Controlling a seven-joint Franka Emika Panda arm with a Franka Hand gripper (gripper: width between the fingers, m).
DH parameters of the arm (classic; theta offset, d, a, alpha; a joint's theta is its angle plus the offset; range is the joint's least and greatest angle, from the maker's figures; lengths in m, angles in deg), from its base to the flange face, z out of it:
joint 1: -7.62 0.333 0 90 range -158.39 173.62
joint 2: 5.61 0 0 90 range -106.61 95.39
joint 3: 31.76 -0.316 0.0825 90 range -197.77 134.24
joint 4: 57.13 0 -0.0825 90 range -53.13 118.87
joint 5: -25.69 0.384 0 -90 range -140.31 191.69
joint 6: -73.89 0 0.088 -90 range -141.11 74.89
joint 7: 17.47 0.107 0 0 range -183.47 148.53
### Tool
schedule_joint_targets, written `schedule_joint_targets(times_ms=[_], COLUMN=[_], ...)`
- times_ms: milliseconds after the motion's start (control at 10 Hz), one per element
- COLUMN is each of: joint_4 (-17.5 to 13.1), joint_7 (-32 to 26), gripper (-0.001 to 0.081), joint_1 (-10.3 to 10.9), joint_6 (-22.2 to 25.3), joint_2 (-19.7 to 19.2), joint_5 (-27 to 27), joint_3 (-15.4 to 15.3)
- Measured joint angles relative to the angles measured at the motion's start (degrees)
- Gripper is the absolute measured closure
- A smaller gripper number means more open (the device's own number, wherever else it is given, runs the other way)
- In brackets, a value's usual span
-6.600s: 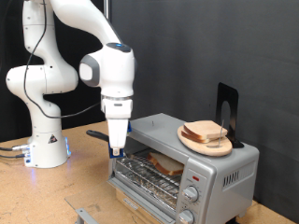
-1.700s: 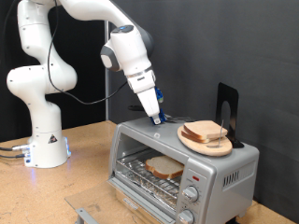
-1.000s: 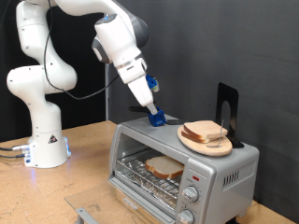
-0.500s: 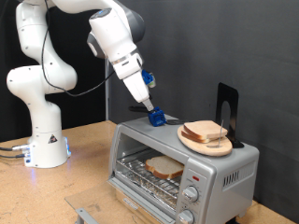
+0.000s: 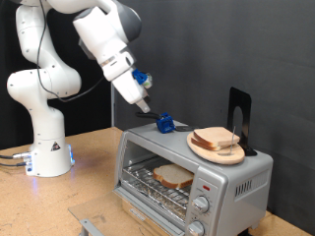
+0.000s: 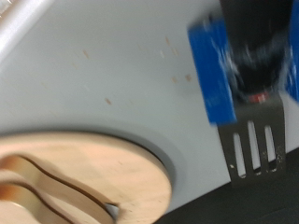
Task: Make a piece of toast with the oven
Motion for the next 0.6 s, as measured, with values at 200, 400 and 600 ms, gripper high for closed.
schedule_joint_targets(times_ms=[200, 400, 600], joint_4=[2.1, 3.3, 3.8], joint_7=[-2.1, -4.0, -5.9], gripper=[-0.0002, -0.0002, -0.0002], joint_1=[-1.7, -4.3, -7.2], joint_6=[4.6, 9.0, 13.9], joint_2=[3.7, 6.2, 8.2], joint_5=[-1.4, -3.0, -6.0], joint_3=[4.1, 8.5, 12.8])
